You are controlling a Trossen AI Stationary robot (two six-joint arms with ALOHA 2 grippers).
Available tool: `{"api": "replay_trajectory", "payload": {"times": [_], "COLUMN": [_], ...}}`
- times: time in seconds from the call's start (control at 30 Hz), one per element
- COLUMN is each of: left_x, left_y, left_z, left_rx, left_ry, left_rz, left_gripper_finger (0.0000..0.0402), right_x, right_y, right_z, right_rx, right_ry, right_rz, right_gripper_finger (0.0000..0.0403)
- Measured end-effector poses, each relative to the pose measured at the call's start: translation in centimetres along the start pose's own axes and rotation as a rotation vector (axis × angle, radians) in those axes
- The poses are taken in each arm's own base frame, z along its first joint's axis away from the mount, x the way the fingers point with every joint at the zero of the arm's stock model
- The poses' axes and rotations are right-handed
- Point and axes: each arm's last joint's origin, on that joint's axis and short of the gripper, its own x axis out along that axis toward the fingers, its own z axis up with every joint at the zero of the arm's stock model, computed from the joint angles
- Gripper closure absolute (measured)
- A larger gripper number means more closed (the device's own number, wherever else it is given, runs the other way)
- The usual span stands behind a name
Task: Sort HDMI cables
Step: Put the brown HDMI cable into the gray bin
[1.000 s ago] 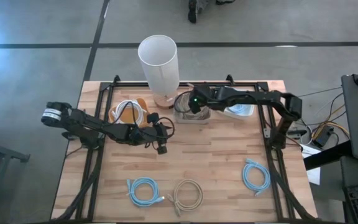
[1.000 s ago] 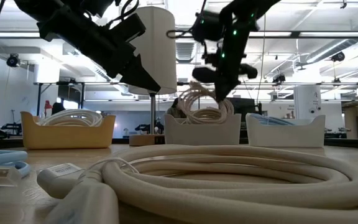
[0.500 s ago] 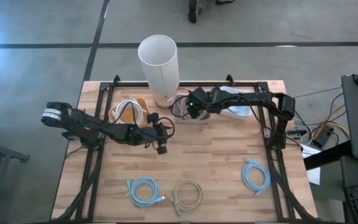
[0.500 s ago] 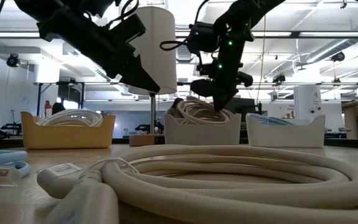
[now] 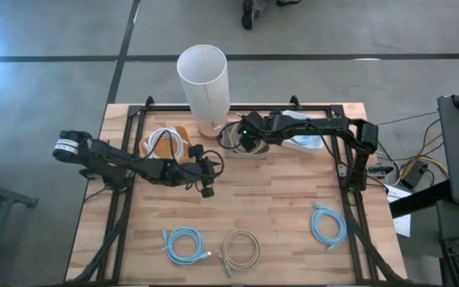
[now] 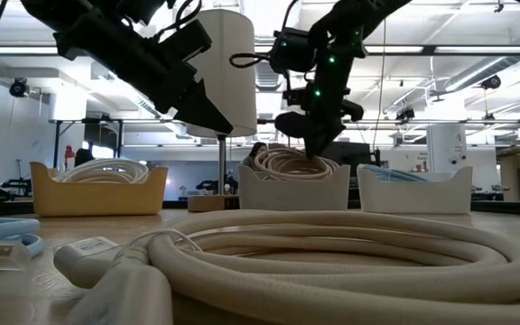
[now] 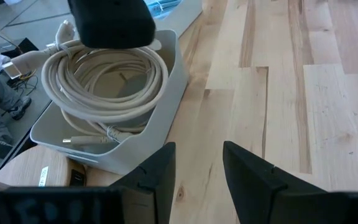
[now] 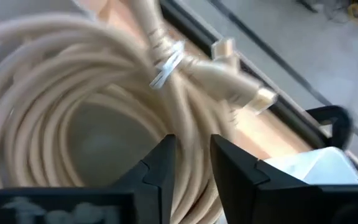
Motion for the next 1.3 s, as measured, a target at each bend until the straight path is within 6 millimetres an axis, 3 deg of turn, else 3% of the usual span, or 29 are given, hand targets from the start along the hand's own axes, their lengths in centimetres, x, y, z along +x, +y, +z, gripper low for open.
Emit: {"api": "replay_trajectory", "payload": {"times": [0.3, 0.6, 0.87, 1.3], "left_x": [0.0, 0.0, 0.0, 0.0], "left_y": [0.0, 0.0, 0.0, 0.0], "left_z": [0.0, 0.0, 0.0, 0.0], "left_rx": [0.0, -0.003, -0.017, -0.023], "left_ry": [0.001, 0.002, 0.002, 0.0], "left_rz": [0.0, 0.0, 0.0, 0.0], "left_gripper_finger": [0.0261, 0.0261, 0.0261, 0.0261], "right_x": [-1.5, -3.9, -3.5, -1.5], "right_y": [0.8, 4.2, 4.6, 4.9], "right_z": [0.9, -1.1, -1.1, -2.0], "right_rx": [-0.053, -0.118, -0.099, -0.047], "right_ry": [-0.048, -0.034, -0.006, -0.019], "right_rz": [0.022, 0.177, 0.252, 0.352], "right_gripper_finger": [0.028, 0.0301, 0.0388, 0.0394]}}
